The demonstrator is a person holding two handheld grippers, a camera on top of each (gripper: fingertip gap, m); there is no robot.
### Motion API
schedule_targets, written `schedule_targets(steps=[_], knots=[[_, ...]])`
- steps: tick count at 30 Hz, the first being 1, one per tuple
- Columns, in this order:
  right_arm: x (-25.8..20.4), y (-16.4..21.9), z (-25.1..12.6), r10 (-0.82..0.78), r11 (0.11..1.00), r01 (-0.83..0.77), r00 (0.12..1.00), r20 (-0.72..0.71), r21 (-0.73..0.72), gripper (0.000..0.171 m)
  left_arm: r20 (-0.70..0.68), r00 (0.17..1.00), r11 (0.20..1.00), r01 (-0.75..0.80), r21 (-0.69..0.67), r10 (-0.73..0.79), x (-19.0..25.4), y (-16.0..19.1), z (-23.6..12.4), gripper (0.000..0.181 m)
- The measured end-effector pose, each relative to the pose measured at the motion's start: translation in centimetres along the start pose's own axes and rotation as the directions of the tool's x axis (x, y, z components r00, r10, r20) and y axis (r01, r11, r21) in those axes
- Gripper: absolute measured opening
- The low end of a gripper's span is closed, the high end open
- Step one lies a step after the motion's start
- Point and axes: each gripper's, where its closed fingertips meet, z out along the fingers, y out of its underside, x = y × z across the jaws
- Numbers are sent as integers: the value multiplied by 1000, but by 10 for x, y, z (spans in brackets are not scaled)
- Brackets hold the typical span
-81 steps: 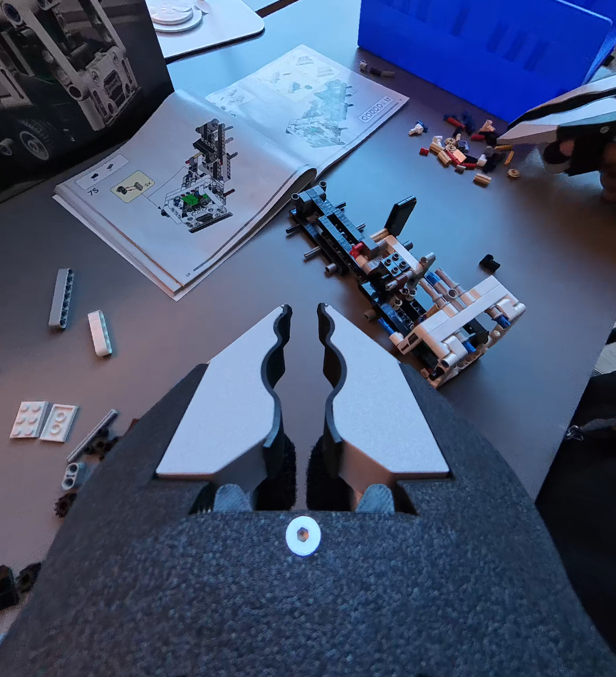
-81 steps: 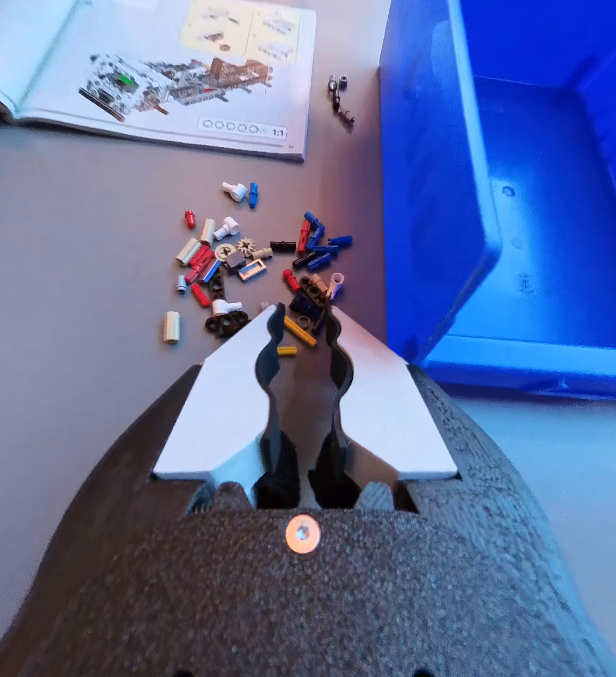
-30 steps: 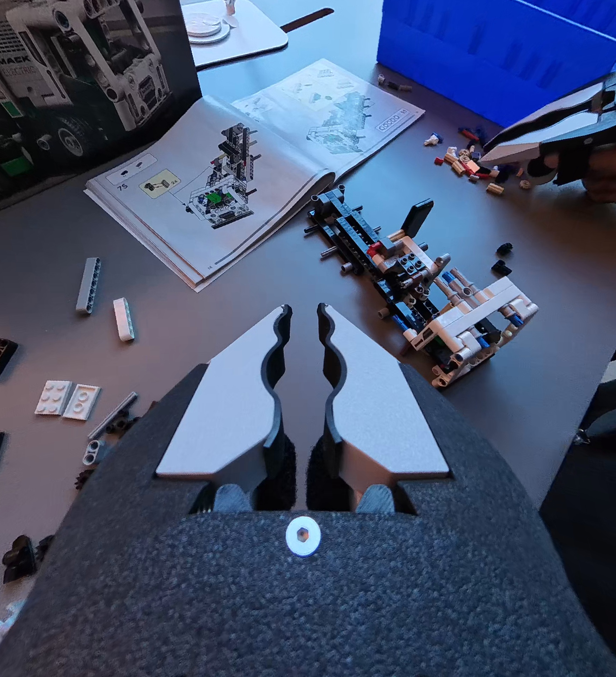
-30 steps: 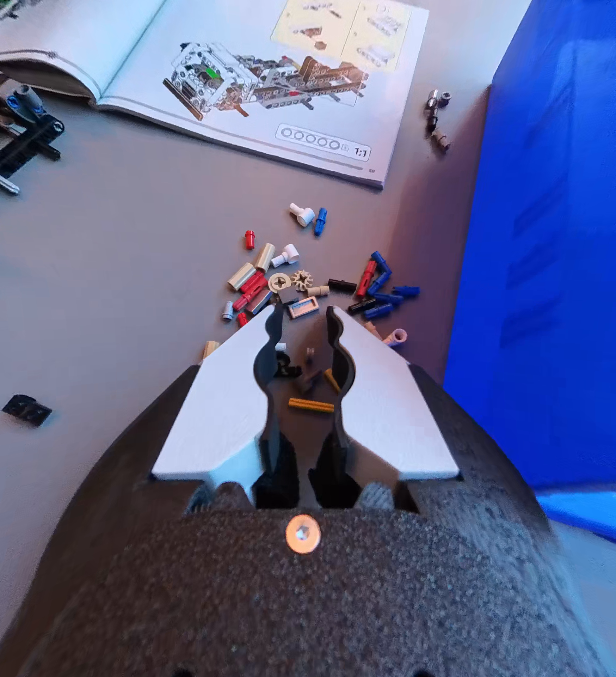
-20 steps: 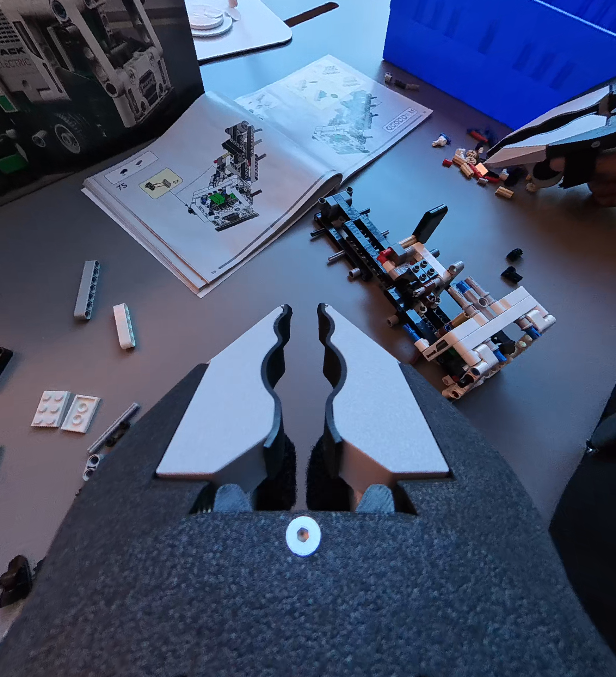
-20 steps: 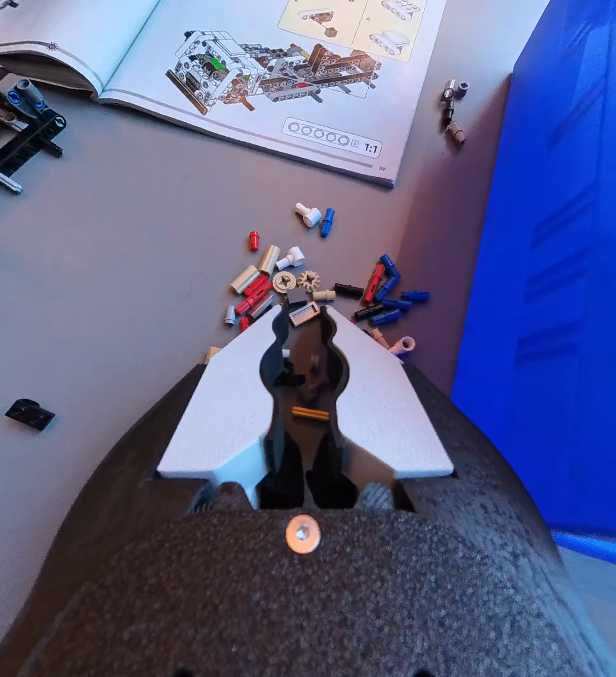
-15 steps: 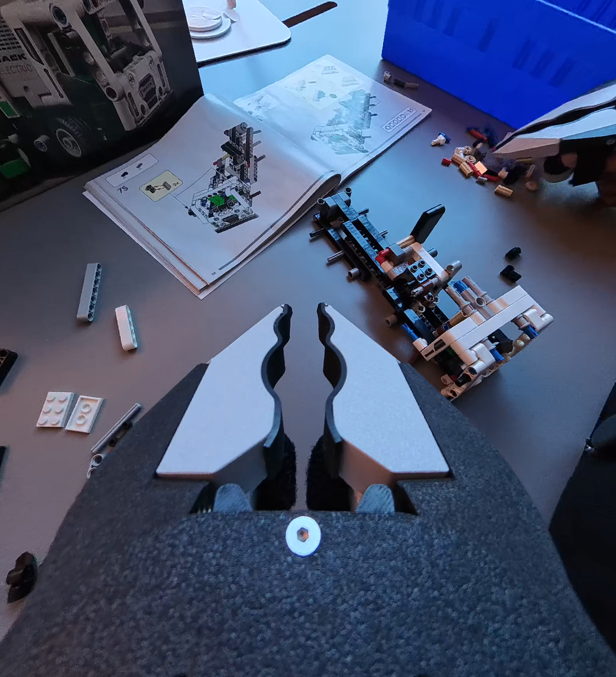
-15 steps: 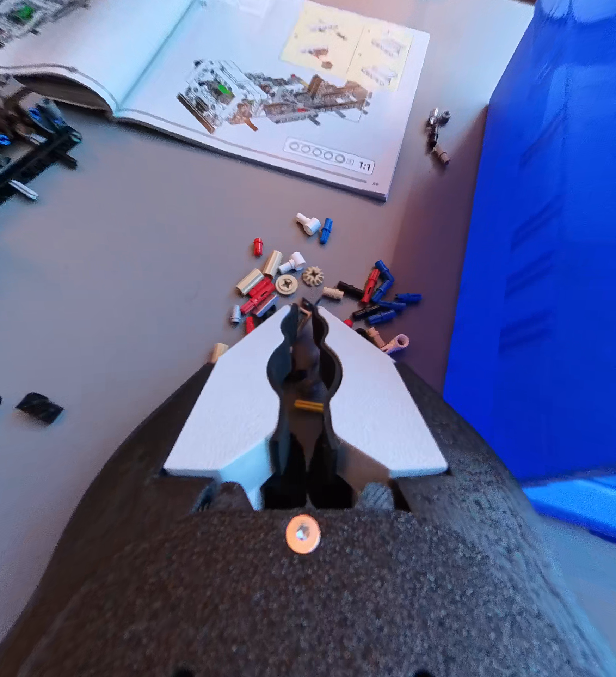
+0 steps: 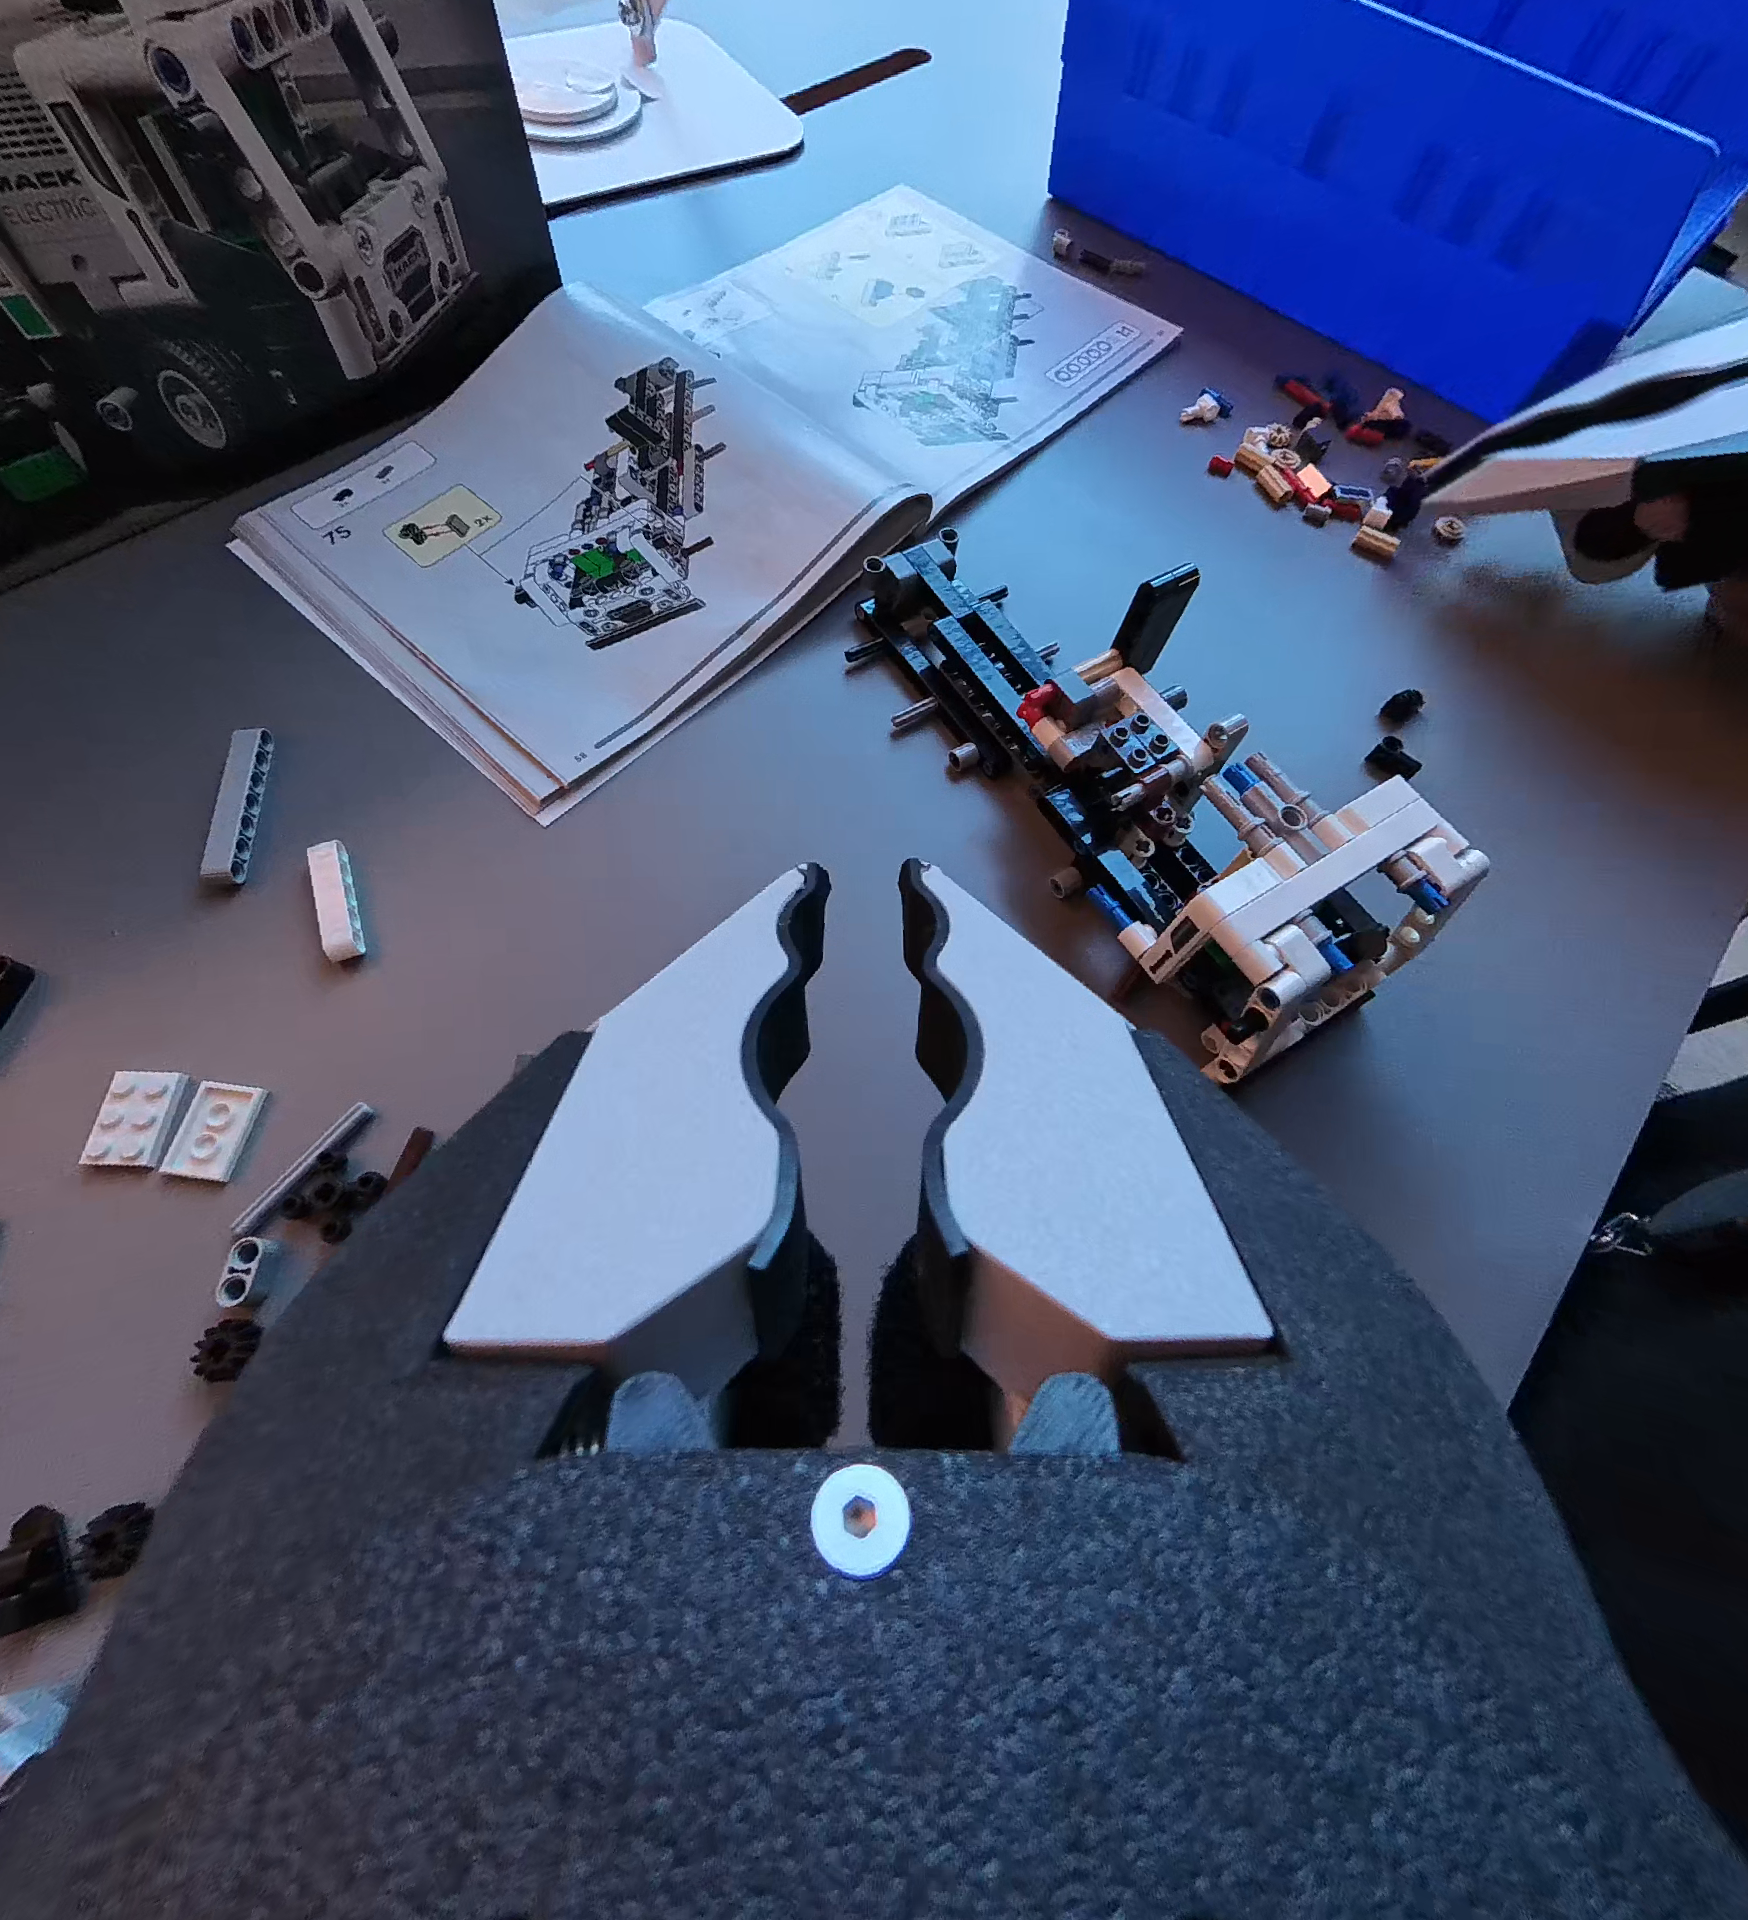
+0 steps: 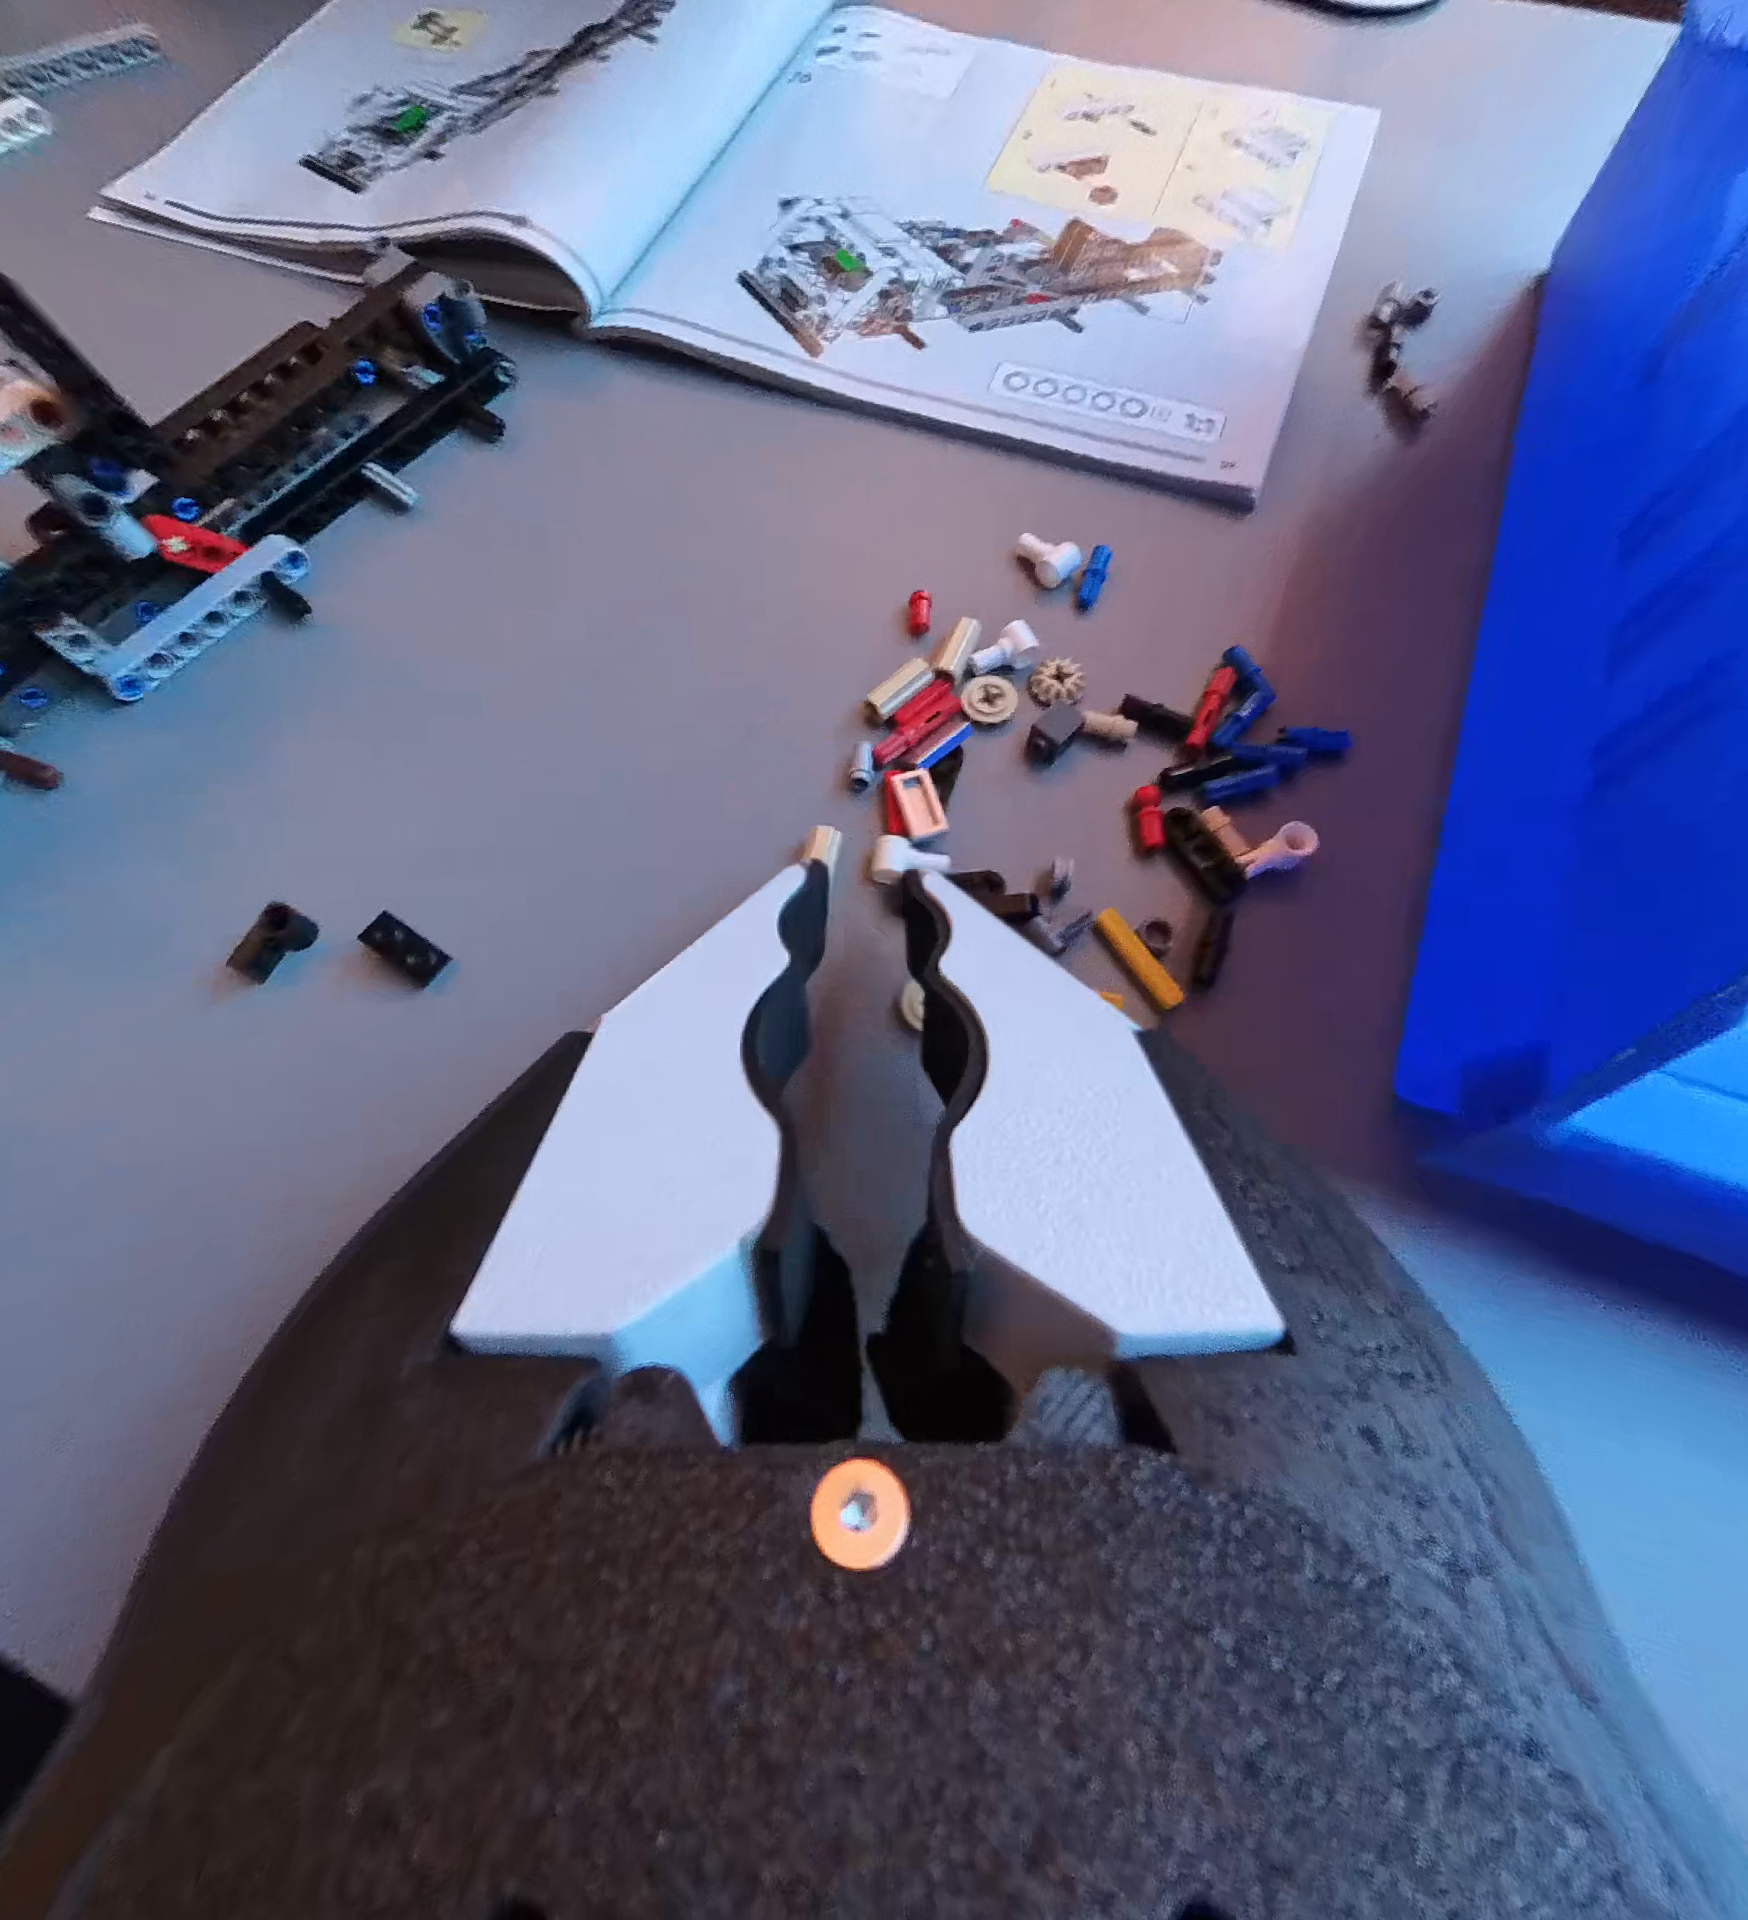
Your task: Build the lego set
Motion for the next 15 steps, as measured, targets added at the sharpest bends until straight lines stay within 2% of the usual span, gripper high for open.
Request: schedule_targets(steps=[4,9,12,15], knots=[[13,-11,9,-7,1000,8,998,-64,19,18,0,1000,1000,-20,3,20,4,-2,-1,14],[6,-7,25,-31,997,33,999,23,-74,16,10,1000,1000,-13,6,13,2,-2,-3,14],[8,-5,27,-25,995,28,999,33,-92,7,15,1000,1000,2,13,-3,0,-3,-4,14],[9,-5,26,-33,995,35,999,23,-92,7,13,1000,1000,6,9,-7,-1,-3,-2,14]])
